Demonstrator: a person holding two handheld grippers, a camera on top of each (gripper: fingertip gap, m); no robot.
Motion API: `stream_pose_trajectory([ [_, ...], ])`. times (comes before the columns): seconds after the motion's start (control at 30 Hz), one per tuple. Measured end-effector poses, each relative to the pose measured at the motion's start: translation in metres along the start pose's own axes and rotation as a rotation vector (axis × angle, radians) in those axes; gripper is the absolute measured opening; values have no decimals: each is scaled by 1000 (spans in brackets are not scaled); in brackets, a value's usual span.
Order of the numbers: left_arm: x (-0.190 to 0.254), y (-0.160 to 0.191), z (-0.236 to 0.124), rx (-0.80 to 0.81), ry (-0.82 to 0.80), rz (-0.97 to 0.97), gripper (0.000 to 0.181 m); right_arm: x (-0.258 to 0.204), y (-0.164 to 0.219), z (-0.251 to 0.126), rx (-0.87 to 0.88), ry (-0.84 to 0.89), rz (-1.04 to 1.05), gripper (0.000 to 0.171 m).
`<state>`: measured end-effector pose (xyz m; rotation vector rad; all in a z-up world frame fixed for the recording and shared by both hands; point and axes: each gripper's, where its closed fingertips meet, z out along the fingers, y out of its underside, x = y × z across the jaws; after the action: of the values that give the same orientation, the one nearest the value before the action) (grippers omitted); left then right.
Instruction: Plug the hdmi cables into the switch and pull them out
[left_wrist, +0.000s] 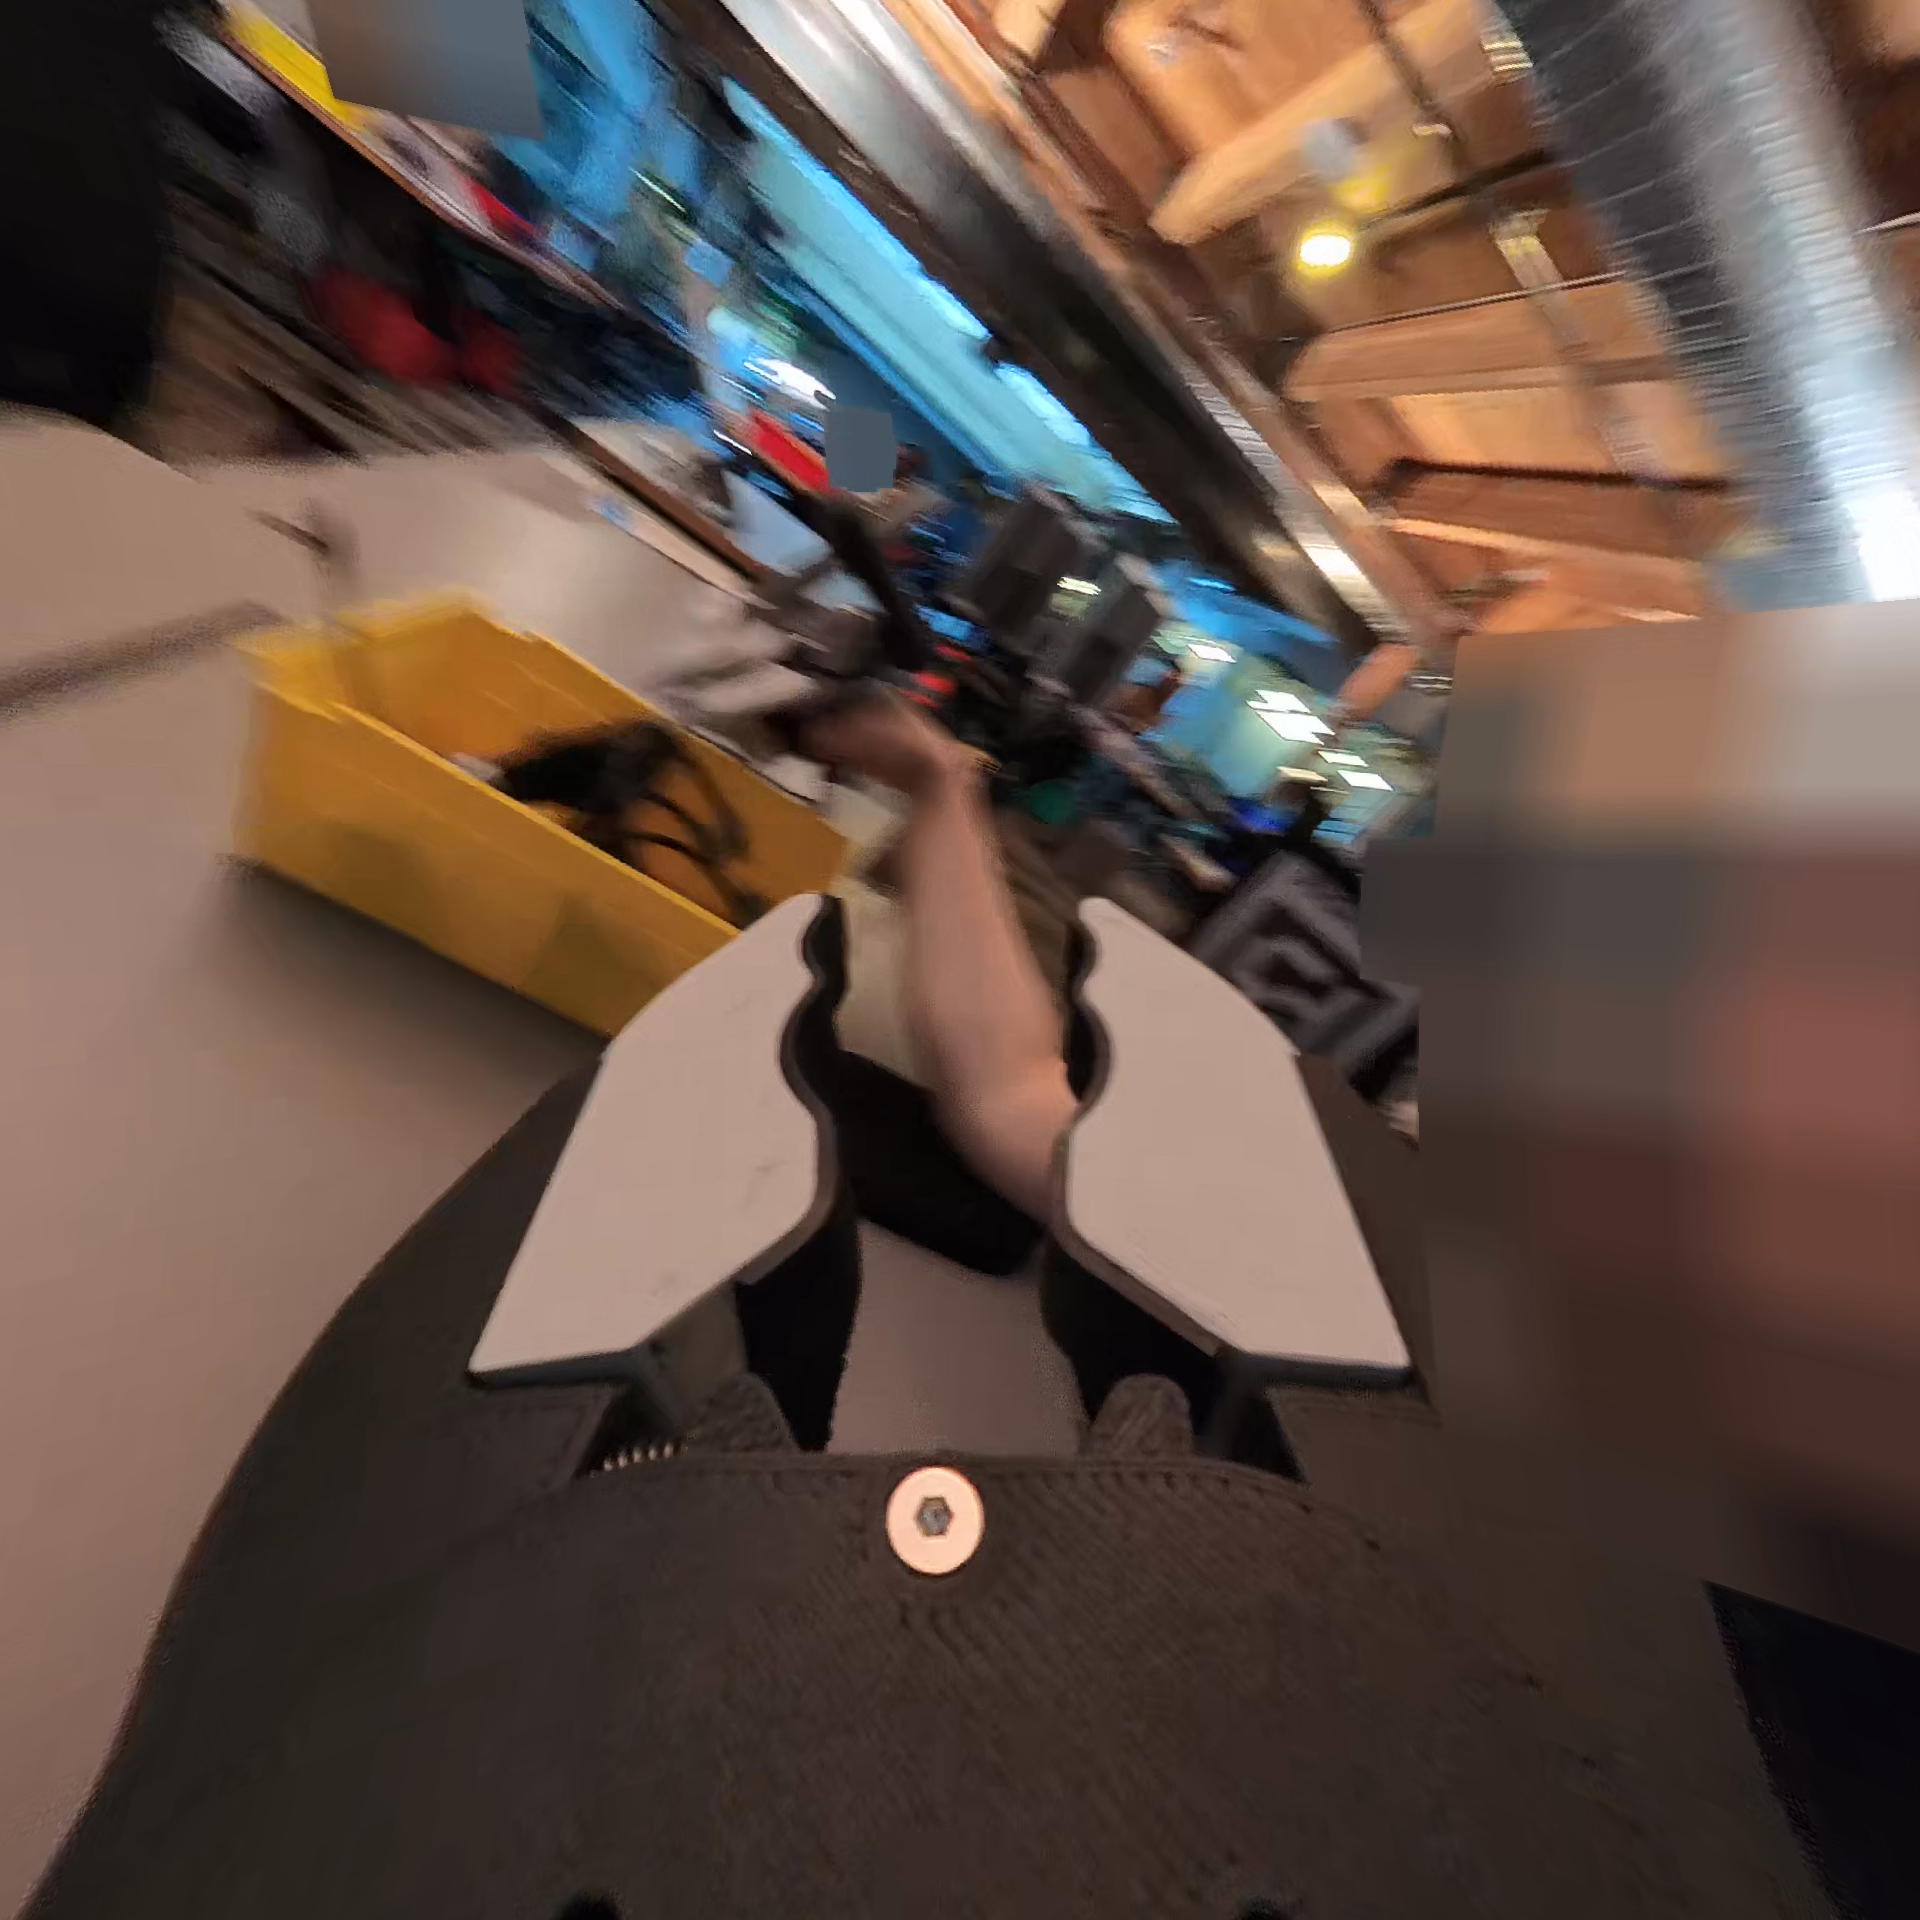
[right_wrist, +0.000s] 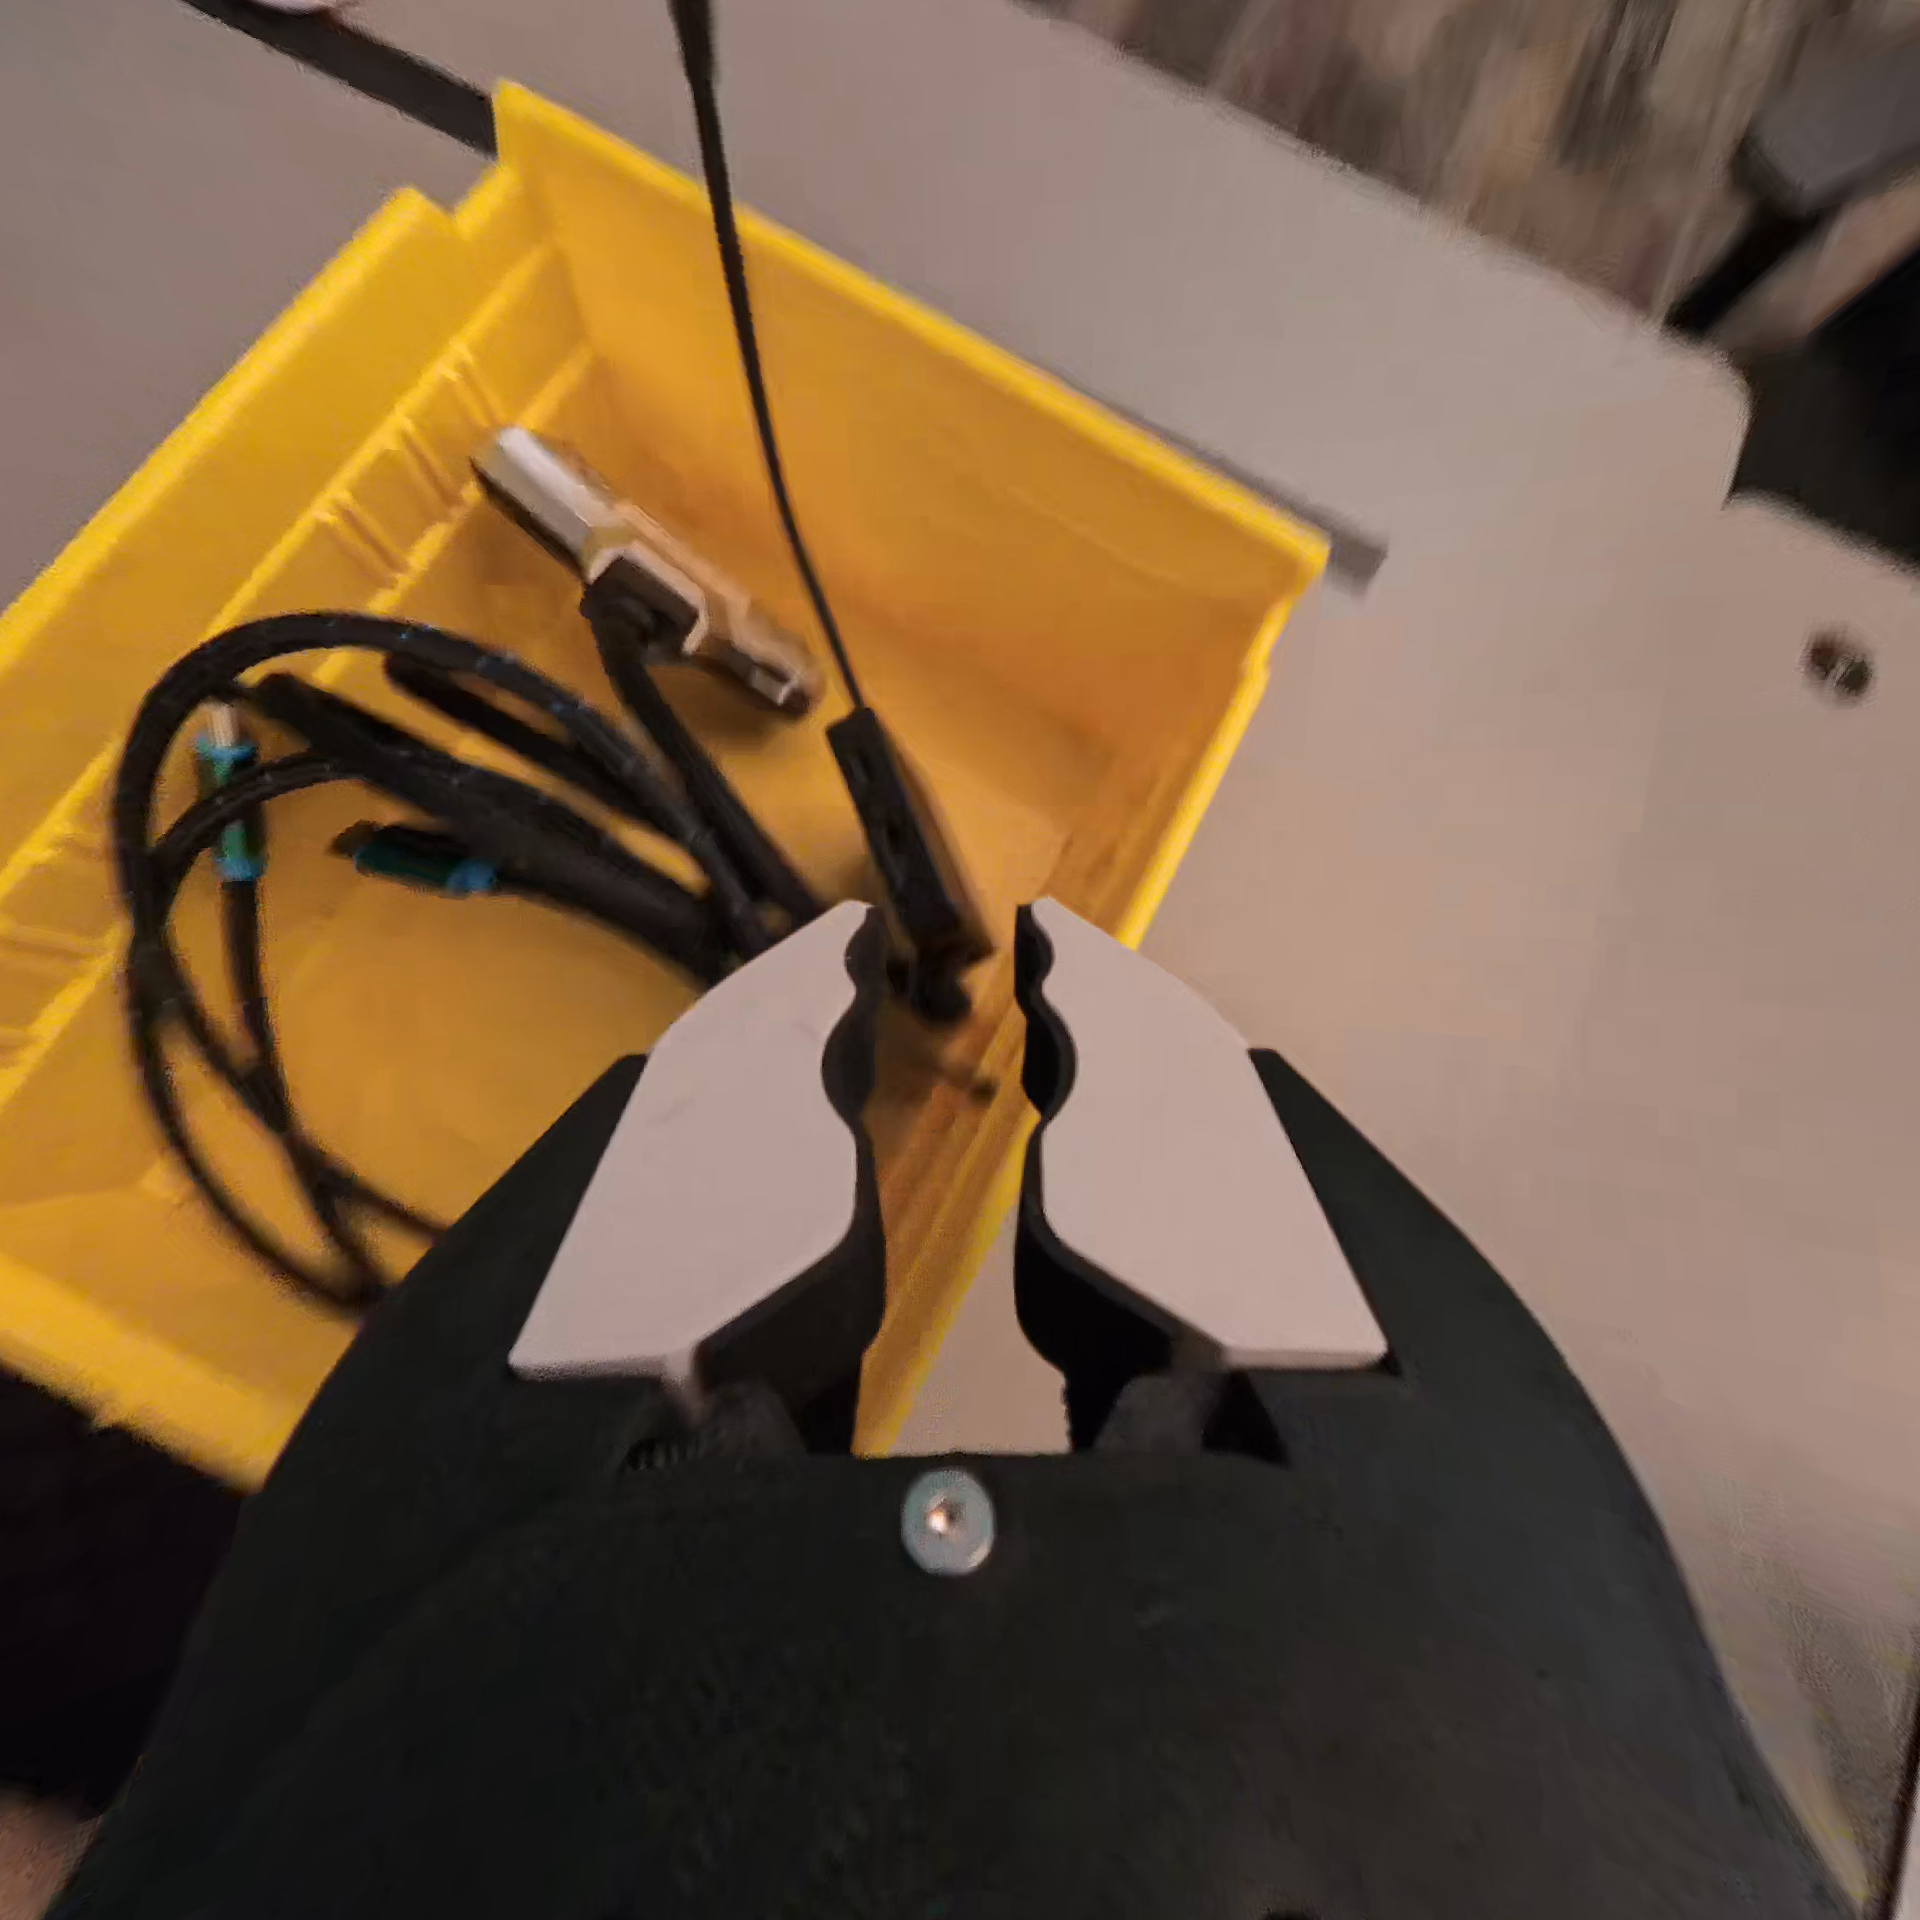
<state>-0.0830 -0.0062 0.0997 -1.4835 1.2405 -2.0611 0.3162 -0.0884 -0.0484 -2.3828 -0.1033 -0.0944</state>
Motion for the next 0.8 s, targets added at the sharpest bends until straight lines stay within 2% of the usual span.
stream_pose_trajectory([
  [0.07,-4,-22,-24,71,-124,101,36,-10,17,-25,-115,-13,93,39],
  [0.13,-5,-48,-62,168,-292,204,38,-15,31,-44,-141,9,159,47],
  [0.23,-8,-71,-135,232,-655,340,52,-13,63,-49,-225,3,256,51],
  [0.33,-15,-69,-235,206,-1160,372,70,-12,88,-35,-288,-63,349,43],
  [0.37,-17,-63,-280,203,-1386,334,83,-16,94,-30,-324,-105,392,32],
  [0.4,-15,-52,-331,207,-1632,264,91,-25,98,-27,-366,-169,440,12],
  [0.43,-8,-37,-377,201,-1838,178,91,-29,102,-24,-404,-194,480,13],
  [0.47,-3,-21,-408,190,-1949,96,92,-29,102,-22,-425,-185,484,12],
  [0.5,-4,-7,-425,190,-1957,16,92,-28,103,-21,-445,-163,469,11],
  [0.57,-16,21,-438,188,-1855,-144,92,-26,105,-18,-499,-106,434,9],
  [0.67,-34,55,-459,90,-1846,-303,92,-27,113,-12,-613,-31,394,7],
  [0.73,-48,72,-461,37,-1806,-377,85,-28,115,-10,-671,7,356,8],
  [0.8,-60,86,-462,-10,-1768,-445,86,-40,113,-10,-680,-45,387,7],
])
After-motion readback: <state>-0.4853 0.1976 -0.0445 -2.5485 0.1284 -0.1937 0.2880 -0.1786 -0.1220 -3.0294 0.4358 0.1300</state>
